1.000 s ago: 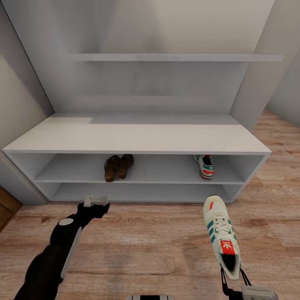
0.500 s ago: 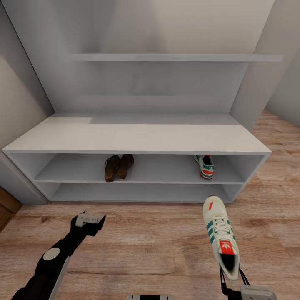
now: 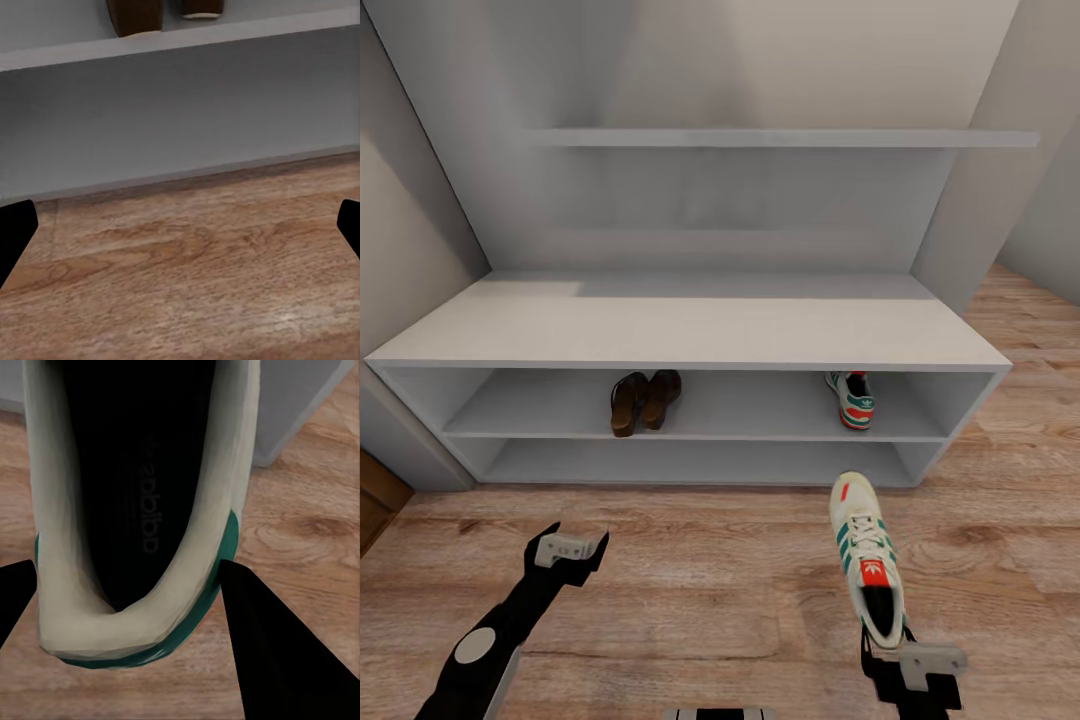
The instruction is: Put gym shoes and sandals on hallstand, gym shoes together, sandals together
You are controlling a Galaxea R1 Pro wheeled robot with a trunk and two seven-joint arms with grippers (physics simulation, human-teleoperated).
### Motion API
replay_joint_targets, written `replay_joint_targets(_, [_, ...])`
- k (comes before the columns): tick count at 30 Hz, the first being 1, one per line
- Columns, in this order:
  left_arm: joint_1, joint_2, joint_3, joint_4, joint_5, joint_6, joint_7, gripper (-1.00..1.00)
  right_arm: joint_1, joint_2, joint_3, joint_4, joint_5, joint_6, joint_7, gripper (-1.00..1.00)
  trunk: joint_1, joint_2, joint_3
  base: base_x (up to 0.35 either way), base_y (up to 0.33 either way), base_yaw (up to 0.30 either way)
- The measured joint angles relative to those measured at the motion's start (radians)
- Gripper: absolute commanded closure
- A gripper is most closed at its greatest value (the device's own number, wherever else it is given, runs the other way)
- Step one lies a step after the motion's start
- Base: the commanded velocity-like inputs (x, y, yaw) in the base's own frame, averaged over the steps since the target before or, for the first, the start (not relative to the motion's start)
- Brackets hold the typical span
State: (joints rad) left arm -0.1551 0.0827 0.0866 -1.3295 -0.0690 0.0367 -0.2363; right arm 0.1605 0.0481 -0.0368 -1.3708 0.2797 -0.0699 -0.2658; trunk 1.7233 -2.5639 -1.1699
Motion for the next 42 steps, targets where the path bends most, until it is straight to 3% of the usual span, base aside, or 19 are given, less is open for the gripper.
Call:
replay_joint_targets(1, [0.0, 0.0, 0.0, 0.0, 0.0, 0.0, 0.0, -1.0, -0.001, 0.0, 0.0, 0.0, -0.001, 0.002, 0.0, 1.0, 0.0, 0.0, 0.0, 0.0, 0.0, 0.0])
replay_joint_targets(4, [0.006, 0.0, 0.001, 0.007, 0.001, -0.021, 0.0, -1.0, -0.038, 0.009, 0.029, -0.052, -0.003, 0.161, 0.001, 1.0, 0.0, 0.0, 0.0, 0.0, 0.0, 0.0])
replay_joint_targets(5, [0.006, 0.001, 0.001, 0.007, 0.001, -0.022, 0.0, -1.0, -0.038, 0.01, 0.029, -0.053, -0.003, 0.163, 0.001, 1.0, 0.0, 0.0, 0.0, 0.0, 0.0, 0.0])
replay_joint_targets(7, [0.014, -0.001, 0.001, 0.01, 0.002, -0.034, 0.0, -1.0, -0.059, 0.014, 0.055, -0.091, -0.004, 0.271, 0.001, 1.0, 0.0, 0.0, 0.0, 0.0, 0.0, 0.0])
replay_joint_targets(8, [0.014, -0.001, 0.001, 0.01, 0.002, -0.034, 0.0, -1.0, -0.059, 0.014, 0.056, -0.092, -0.004, 0.273, 0.001, 1.0, 0.0, 0.0, 0.0, 0.0, 0.0, 0.0])
replay_joint_targets(10, [0.021, -0.002, 0.001, 0.012, 0.002, -0.043, 0.0, -1.0, -0.079, 0.018, 0.085, -0.124, -0.006, 0.363, 0.0, 1.0, 0.0, 0.0, 0.0, 0.0, 0.0, 0.0])
replay_joint_targets(14, [0.028, -0.003, 0.001, 0.013, 0.003, -0.051, 0.0, -1.0, -0.1, 0.024, 0.116, -0.152, -0.008, 0.448, -0.001, 1.0, 0.0, 0.0, 0.0, 0.0, 0.0, 0.0])
replay_joint_targets(21, [0.033, -0.004, 0.001, 0.014, 0.003, -0.064, 0.0, -1.0, -0.137, 0.038, 0.135, -0.17, -0.009, 0.516, -0.002, 1.0, 0.0, 0.0, 0.0, 0.0, 0.0, 0.0])
replay_joint_targets(32, [0.036, -0.006, 0.0, 0.016, 0.003, -0.075, 0.0, -1.0, -0.249, 0.059, 0.149, -0.184, -0.01, 0.696, -0.001, 1.0, 0.0, 0.0, 0.0, 0.0, 0.0, 0.0])
replay_joint_targets(38, [0.037, -0.006, -0.001, 0.016, 0.003, -0.076, 0.0, -1.0, -0.284, 0.099, 0.154, -0.184, -0.011, 0.76, -0.001, 1.0, 0.0, 0.0, 0.0, 0.0, 0.0, 0.0])
replay_joint_targets(42, [0.037, -0.006, -0.001, 0.016, 0.003, -0.076, 0.0, -1.0, -0.312, 0.109, 0.154, -0.185, -0.01, 0.793, -0.002, 1.0, 0.0, 0.0, 0.0, 0.0, 0.0, 0.0])
